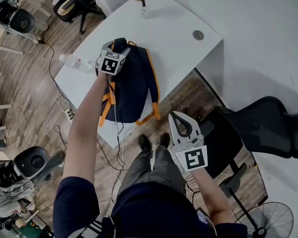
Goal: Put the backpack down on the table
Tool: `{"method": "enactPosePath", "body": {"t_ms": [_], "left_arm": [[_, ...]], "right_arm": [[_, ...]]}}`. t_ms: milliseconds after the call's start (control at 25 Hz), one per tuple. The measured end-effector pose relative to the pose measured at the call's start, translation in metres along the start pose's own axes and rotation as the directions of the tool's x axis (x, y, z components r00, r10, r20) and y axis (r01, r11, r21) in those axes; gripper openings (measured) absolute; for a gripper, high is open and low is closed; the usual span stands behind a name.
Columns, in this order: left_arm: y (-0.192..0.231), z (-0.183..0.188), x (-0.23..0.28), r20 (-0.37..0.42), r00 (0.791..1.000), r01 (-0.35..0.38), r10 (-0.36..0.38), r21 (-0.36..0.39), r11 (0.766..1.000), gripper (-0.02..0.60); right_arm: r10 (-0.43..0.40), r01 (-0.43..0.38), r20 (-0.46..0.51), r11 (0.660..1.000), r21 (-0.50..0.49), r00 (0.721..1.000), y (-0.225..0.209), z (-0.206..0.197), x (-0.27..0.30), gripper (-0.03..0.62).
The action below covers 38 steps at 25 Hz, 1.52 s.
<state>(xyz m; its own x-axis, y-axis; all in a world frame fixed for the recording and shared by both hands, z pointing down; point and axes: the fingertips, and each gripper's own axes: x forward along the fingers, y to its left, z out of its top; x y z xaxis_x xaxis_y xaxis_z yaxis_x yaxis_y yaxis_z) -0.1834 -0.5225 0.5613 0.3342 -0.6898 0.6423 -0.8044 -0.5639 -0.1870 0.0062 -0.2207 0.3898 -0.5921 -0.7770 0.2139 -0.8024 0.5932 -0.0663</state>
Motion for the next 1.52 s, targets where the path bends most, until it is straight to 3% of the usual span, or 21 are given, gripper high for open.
{"method": "enactPosePath", "body": {"t_ms": [240, 400, 840, 1000, 1160, 1520], "left_arm": [[0.006, 0.003, -0.006, 0.026, 0.999, -0.030, 0.030, -0.013, 0.999, 0.356], [0.008, 0.009, -0.013, 0.056, 0.997, -0.043, 0.044, -0.026, 0.999, 0.365], [0.007, 0.037, -0.047, 0.168, 0.983, -0.063, 0.069, -0.041, 0.997, 0.331], [0.005, 0.047, -0.065, 0.215, 0.974, -0.067, 0.075, -0.045, 0.997, 0.255], [0.001, 0.055, -0.079, 0.247, 0.966, -0.066, 0.073, -0.038, 0.997, 0.219], [-0.001, 0.066, -0.107, 0.297, 0.950, -0.088, 0.095, -0.038, 0.995, 0.005]], "right_arm": [[0.008, -0.008, 0.005, 1.000, 0.003, 1.000, 0.002, 0.001, 0.001, 0.000], [0.013, -0.013, 0.003, 1.000, 0.001, 1.000, 0.004, 0.002, 0.002, 0.000], [0.018, -0.018, 0.006, 1.000, 0.001, 1.000, 0.008, 0.003, -0.001, 0.000], [0.025, -0.025, 0.010, 1.000, -0.013, 1.000, 0.011, 0.003, -0.003, 0.000], [0.027, -0.026, 0.012, 0.999, -0.020, 1.000, 0.012, 0.004, -0.003, 0.000], [0.027, -0.026, 0.022, 0.999, -0.030, 0.999, 0.016, 0.011, -0.004, 0.000]]}}
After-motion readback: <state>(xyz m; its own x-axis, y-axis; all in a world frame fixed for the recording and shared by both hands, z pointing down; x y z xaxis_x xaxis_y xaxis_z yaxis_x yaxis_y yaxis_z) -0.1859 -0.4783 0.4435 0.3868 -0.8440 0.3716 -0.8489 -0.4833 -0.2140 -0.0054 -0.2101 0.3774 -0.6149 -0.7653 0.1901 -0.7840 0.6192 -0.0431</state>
